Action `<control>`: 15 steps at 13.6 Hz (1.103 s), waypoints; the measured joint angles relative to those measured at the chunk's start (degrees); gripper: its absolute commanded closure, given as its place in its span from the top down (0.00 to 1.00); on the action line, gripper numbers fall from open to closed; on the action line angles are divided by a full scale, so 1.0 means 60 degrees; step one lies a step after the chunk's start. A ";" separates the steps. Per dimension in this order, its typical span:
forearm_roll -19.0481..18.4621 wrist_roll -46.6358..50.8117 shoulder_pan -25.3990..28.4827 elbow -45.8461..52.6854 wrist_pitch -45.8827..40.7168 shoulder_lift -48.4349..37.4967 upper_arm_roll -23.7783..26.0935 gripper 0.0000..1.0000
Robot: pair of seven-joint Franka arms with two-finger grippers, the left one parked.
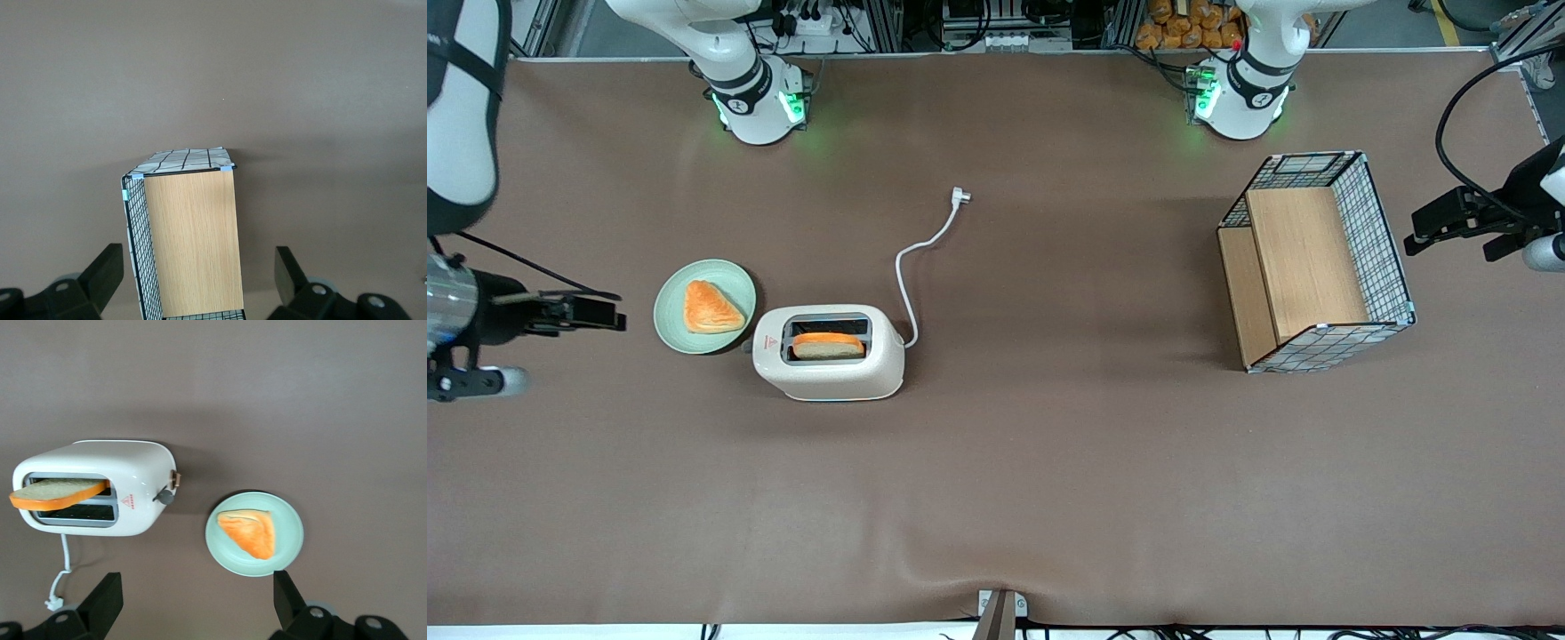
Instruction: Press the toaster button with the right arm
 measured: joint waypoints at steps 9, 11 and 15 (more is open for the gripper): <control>-0.0752 -0.0097 -0.0373 -0.1683 0.0450 -0.2649 -0.0010 1.00; -0.0776 -0.0098 -0.0384 -0.2723 0.0888 -0.3347 -0.0005 1.00; -0.0810 -0.0356 -0.1124 -0.3709 0.1236 -0.3991 0.0481 1.00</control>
